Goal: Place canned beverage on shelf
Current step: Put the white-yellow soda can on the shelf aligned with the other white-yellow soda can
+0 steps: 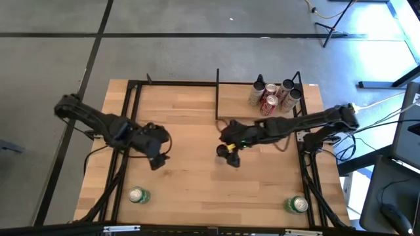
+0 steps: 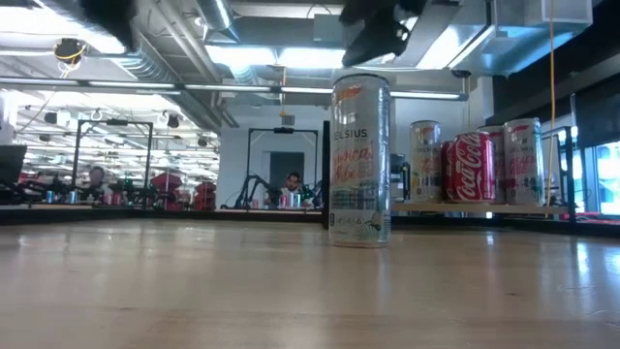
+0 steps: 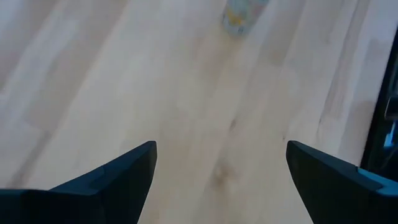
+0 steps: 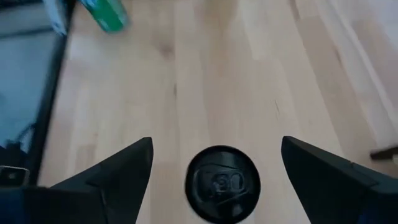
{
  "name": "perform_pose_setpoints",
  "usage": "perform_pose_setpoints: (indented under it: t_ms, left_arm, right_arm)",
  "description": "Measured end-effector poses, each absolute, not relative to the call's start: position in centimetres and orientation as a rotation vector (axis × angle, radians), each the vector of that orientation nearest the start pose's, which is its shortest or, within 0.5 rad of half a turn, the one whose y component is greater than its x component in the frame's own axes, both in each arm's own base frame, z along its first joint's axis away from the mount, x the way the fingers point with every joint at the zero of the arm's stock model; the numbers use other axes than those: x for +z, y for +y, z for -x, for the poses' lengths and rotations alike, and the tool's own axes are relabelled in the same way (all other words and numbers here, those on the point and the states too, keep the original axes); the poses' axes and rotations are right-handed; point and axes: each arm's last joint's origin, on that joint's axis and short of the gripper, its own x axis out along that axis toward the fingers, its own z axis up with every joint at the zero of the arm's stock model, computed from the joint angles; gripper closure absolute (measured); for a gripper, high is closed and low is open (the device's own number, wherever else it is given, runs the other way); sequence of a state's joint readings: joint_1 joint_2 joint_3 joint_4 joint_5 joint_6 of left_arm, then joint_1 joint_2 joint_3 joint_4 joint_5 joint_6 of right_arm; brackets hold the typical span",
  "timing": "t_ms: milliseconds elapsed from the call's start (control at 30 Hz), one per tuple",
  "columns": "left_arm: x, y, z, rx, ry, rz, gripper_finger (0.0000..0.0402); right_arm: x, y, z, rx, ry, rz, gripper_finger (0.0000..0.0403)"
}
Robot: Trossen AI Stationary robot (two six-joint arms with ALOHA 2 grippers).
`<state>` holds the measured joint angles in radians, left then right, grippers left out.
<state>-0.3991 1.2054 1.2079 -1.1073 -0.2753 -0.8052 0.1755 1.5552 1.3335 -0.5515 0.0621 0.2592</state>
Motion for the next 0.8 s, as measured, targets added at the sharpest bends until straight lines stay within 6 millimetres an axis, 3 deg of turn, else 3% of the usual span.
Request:
perform_pose_setpoints:
  t_ms: [133, 267, 700, 800]
  left_arm:
    - [31.1, -8.0, -18.2, 0.296, 1.03, 0.381, 0.0056]
    - [30.8, -8.5, -17.8, 0.275, 1.04, 0.366, 0.0056]
    - [30.9, -9.0, -17.6, 0.275, 0.983, 0.271, 0.0056]
    - [30.9, -9.0, -17.6, 0.268, 0.984, 0.256, 0.0056]
  right_arm:
    - [30.0, 6.1, -35.2, -0.031, 0.898, -0.171, 0.0063]
    - [29.8, 6.3, -36.5, -0.067, 0.988, -0.203, 0.0063]
    - [26.2, 6.4, -37.4, -0.211, 1.156, -0.283, 0.0064]
    - [26.0, 6.4, -37.5, -0.224, 1.16, -0.3, 0.0085]
